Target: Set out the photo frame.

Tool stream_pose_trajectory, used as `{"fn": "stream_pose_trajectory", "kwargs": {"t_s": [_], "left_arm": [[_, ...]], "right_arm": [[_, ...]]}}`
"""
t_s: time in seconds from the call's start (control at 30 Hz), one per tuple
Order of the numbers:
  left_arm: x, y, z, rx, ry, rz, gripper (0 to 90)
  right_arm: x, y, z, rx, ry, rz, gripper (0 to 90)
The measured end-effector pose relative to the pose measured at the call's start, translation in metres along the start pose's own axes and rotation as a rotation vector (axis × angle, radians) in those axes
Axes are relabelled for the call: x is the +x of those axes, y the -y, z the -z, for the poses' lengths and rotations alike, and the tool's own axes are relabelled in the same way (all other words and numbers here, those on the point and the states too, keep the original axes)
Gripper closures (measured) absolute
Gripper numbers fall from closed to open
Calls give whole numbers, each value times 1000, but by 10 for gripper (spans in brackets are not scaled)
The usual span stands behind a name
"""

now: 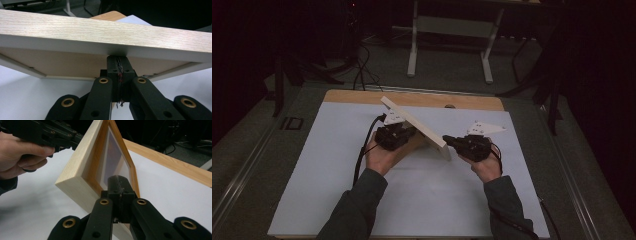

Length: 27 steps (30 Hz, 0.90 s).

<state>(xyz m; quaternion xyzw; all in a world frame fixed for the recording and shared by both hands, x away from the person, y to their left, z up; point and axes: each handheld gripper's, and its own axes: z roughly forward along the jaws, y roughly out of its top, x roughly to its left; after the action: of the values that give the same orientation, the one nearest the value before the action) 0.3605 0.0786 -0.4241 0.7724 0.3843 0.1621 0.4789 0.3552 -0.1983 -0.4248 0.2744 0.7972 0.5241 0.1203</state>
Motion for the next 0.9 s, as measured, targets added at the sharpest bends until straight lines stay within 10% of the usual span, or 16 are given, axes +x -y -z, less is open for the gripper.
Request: {"fn": "stream_pose_trajectory", "kwargs": {"t_s": [0.9], "left_arm": [[3, -2, -3, 7, 15, -2, 900]], "right_arm": [[12, -4, -10, 6, -42, 27, 900]]}}
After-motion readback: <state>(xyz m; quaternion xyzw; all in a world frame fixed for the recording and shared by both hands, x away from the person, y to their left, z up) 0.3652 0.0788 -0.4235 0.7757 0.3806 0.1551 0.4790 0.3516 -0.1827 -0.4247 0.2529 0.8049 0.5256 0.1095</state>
